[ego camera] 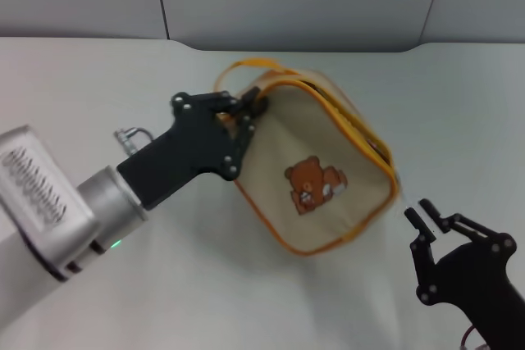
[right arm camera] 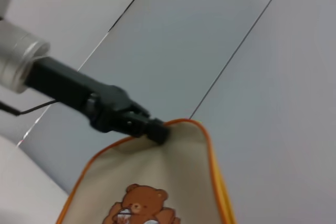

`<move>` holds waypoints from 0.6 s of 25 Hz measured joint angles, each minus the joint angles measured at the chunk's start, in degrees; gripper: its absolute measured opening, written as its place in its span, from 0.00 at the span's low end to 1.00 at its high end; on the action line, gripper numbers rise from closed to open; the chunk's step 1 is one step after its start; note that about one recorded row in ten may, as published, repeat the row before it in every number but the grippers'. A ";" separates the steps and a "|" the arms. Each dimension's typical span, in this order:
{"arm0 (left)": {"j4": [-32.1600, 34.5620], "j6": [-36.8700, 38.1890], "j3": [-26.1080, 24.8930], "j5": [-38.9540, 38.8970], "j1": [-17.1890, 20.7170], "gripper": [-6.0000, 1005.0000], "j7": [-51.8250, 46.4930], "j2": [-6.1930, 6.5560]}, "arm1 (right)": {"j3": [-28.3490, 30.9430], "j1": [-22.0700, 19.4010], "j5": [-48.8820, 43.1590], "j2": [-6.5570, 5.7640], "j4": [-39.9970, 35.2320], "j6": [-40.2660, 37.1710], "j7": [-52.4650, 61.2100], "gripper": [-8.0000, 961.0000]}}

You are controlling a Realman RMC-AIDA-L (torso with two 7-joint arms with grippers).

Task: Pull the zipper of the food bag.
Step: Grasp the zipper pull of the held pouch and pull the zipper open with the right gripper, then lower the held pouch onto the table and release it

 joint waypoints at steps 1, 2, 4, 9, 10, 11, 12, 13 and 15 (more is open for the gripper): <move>-0.83 0.16 -1.25 -0.05 0.96 0.11 1.39 -0.01 | 0.00 0.00 0.00 0.00 0.00 0.00 0.00 0.03; -1.67 0.27 -2.45 -0.04 1.97 0.11 2.86 -0.04 | 0.12 0.23 0.08 0.00 -0.21 -0.16 0.90 0.03; -4.96 0.37 -5.61 -0.10 5.56 0.12 3.97 0.04 | 0.25 1.53 0.17 -0.03 -1.17 -1.09 4.60 0.11; -8.02 0.70 -6.04 0.38 9.45 0.12 3.14 0.10 | 0.17 3.20 0.17 -0.11 -1.87 -2.23 6.89 0.32; -8.15 0.83 -5.55 0.83 9.87 0.14 2.55 0.19 | 0.20 3.49 0.14 -0.15 -1.88 -2.27 7.26 0.36; -8.15 0.83 -5.55 0.83 9.87 0.16 2.55 0.19 | 0.20 3.49 0.14 -0.15 -1.88 -2.27 7.26 0.40; -8.14 1.03 -5.19 1.36 10.20 0.18 1.79 0.29 | 0.18 3.82 0.09 -0.25 -1.93 -2.27 7.97 0.44; -8.00 1.48 -4.99 2.34 10.54 0.21 0.84 0.34 | 0.12 4.16 0.02 -0.34 -2.03 -2.28 9.05 0.48; -7.09 3.44 -4.94 4.71 11.15 0.25 -1.37 0.56 | -0.03 5.49 -0.32 -0.61 -3.58 -2.60 14.73 0.52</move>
